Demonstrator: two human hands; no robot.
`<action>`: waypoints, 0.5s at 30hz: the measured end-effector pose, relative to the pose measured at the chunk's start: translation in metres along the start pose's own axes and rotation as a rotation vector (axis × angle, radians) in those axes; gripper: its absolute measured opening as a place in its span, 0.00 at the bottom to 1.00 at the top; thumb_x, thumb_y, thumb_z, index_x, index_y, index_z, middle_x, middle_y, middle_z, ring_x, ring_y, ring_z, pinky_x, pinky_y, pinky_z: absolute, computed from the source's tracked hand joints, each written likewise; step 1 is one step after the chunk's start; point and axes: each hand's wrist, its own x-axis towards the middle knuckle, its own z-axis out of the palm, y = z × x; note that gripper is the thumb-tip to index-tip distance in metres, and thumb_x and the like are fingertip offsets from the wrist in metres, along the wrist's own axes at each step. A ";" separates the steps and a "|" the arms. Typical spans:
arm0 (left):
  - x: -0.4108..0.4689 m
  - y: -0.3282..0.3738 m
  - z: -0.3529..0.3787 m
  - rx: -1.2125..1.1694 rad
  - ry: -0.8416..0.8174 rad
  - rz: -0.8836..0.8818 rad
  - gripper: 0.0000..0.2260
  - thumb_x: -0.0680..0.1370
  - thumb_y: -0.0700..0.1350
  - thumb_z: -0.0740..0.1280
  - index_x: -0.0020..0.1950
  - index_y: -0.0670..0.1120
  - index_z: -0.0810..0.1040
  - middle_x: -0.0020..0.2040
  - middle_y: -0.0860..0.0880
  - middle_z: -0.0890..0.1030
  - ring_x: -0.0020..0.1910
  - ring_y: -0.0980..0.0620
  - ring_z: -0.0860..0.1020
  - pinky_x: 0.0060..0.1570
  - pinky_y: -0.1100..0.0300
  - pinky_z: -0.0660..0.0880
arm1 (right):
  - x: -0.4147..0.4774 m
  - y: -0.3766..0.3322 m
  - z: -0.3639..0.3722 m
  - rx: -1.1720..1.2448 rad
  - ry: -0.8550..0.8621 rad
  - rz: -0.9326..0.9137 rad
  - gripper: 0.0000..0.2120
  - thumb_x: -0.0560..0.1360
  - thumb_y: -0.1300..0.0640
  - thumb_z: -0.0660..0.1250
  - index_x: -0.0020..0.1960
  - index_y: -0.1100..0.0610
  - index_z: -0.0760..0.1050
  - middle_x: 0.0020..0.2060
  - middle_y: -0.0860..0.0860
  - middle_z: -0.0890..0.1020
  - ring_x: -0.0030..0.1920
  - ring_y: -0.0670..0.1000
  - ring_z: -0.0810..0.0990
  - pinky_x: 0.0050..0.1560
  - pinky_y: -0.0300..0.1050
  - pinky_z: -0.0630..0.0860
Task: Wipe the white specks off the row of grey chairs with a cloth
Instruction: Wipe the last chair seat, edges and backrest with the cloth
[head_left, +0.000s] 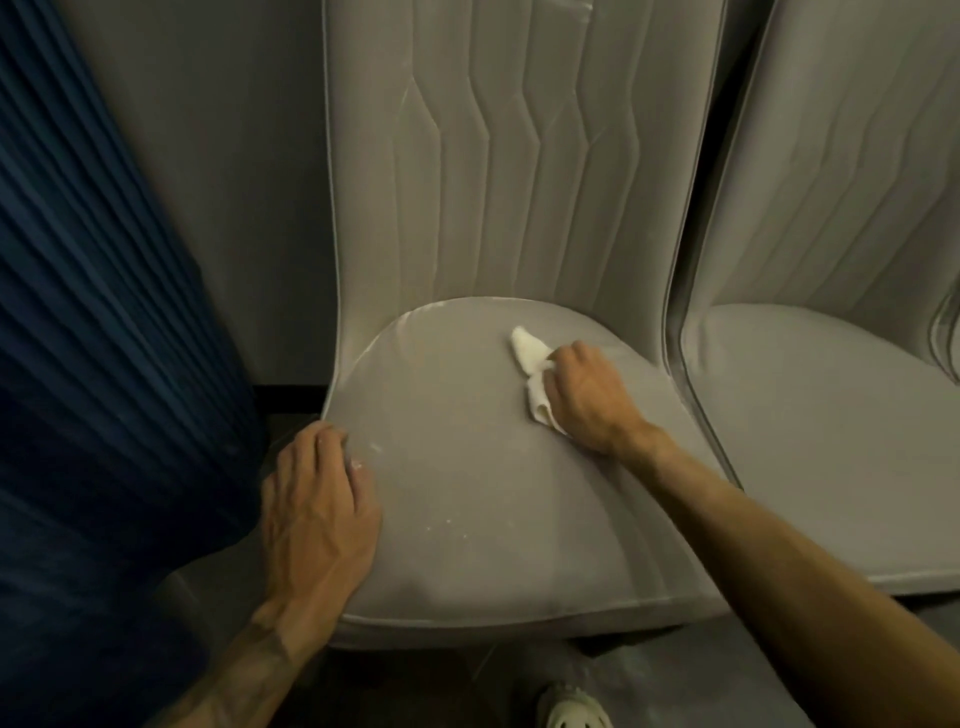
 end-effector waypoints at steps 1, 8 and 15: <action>0.000 0.001 -0.001 0.001 -0.005 0.003 0.14 0.83 0.48 0.54 0.63 0.44 0.72 0.65 0.43 0.74 0.61 0.41 0.74 0.60 0.42 0.71 | -0.002 0.003 0.001 -0.001 0.030 0.071 0.13 0.84 0.55 0.56 0.57 0.65 0.72 0.53 0.63 0.75 0.53 0.63 0.73 0.56 0.56 0.66; 0.001 -0.001 0.000 -0.001 -0.017 -0.023 0.09 0.85 0.44 0.60 0.64 0.44 0.73 0.66 0.42 0.74 0.63 0.40 0.74 0.61 0.41 0.70 | -0.049 -0.044 0.008 0.206 -0.078 -0.250 0.12 0.83 0.54 0.58 0.50 0.63 0.73 0.46 0.59 0.74 0.46 0.59 0.72 0.50 0.53 0.67; 0.002 0.000 0.001 0.006 0.003 0.005 0.09 0.86 0.44 0.58 0.62 0.44 0.72 0.64 0.41 0.75 0.60 0.39 0.74 0.60 0.40 0.71 | -0.034 -0.003 -0.002 0.125 0.072 0.134 0.12 0.83 0.58 0.59 0.55 0.67 0.74 0.50 0.64 0.75 0.50 0.63 0.73 0.55 0.57 0.68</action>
